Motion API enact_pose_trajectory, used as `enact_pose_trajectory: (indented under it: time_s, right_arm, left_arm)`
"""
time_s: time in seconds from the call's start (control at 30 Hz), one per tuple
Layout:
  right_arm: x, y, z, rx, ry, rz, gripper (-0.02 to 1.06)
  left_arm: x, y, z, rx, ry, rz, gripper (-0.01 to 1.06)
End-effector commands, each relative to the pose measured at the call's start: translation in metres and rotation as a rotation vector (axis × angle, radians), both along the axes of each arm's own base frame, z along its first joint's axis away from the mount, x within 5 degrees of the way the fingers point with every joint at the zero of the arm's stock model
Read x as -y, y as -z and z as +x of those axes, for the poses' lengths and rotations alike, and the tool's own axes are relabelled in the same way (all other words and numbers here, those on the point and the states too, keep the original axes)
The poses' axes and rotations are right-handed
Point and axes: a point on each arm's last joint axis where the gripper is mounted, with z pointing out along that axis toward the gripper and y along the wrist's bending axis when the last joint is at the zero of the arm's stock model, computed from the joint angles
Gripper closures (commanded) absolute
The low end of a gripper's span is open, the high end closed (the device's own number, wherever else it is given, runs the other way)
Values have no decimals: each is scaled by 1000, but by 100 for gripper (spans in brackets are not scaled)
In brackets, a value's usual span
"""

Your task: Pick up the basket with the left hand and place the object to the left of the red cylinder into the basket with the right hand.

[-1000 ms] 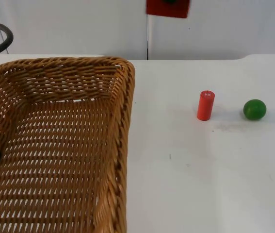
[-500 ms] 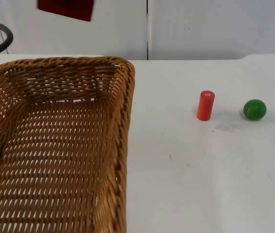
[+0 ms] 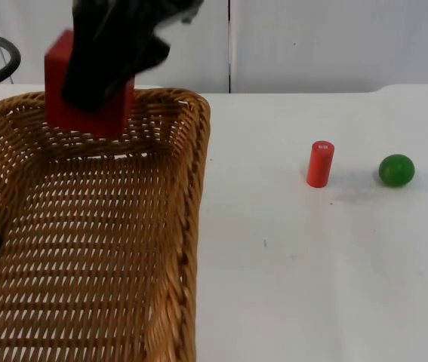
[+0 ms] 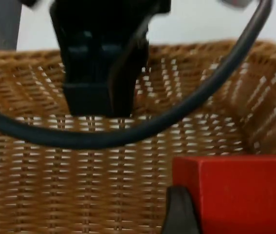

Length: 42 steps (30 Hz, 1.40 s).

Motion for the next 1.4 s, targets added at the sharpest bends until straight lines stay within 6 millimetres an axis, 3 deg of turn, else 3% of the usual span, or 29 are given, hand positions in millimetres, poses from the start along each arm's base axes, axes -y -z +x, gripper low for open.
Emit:
enact_pose_trajectory:
  time_s: [0.0, 0.3, 0.53, 0.6, 0.63, 0.67, 0.77, 0.8, 0.83, 0.87, 0.9, 1.0, 1.1, 1.13, 1.2, 1.23, 1.27, 1.3, 1.37]
  right_arm:
    - [-5, 9, 0, -29, 1, -8, 105]
    - [-15, 45, 6, -101, 4, -79, 105]
    - [-15, 53, 6, -122, -9, -108, 102]
    - [-15, 53, 6, -122, -9, -108, 86]
    - [-15, 53, 6, -122, -9, -108, 86]
    - [-15, 53, 6, -122, -9, -108, 78]
    - [-15, 52, 6, -121, -9, -108, 38]
    - [-15, 52, 6, -121, -9, -108, 38]
    - [-15, 52, 5, -124, -7, -109, 17]
    - [-14, 49, 5, -119, -7, -103, 3]
    - [-13, 44, 4, -113, -7, -96, 0]
    - [-8, 27, 1, -98, 17, -67, 0]
    - [4, -8, -8, -57, 23, -16, 0]
    - [4, -8, -8, -57, 23, -16, 0]
    - [16, -35, -17, -32, 36, 21, 0]
    - [29, -58, -23, -19, 61, 57, 0]
    - [36, -71, -27, -14, 82, 84, 0]
    - [36, -71, -27, -14, 82, 84, 0]
    - [57, -101, -36, -16, 141, 150, 0]
  left_arm:
    - [1, -4, 0, 9, -13, -28, 105]
    - [1, -4, 0, 18, 0, -25, 105]
    - [1, -4, 2, 30, -4, -20, 105]
    - [1, -4, 2, 32, -6, -19, 105]
    - [1, -4, 2, 32, -6, -19, 105]
    - [1, -4, 2, 32, -6, -19, 105]
    - [1, -4, 2, 32, -3, -20, 105]
    - [1, -4, 2, 32, -3, -20, 105]
    - [1, -4, 2, 32, -3, -20, 105]
    - [1, -4, 2, 32, -3, -20, 105]
    - [1, -4, 2, 32, -3, -20, 105]
    - [1, -4, 2, 32, -3, -18, 105]
    - [1, -4, 2, 34, 0, -18, 105]
    - [1, -4, 2, 34, 0, -18, 105]
    - [1, -4, 2, 34, 0, -18, 105]
    - [0, -4, 2, 34, 2, -17, 105]
    - [0, -4, 2, 36, 5, -16, 105]
    - [0, -4, 2, 36, 5, -16, 105]
    - [0, -4, 2, 39, 12, -16, 105]
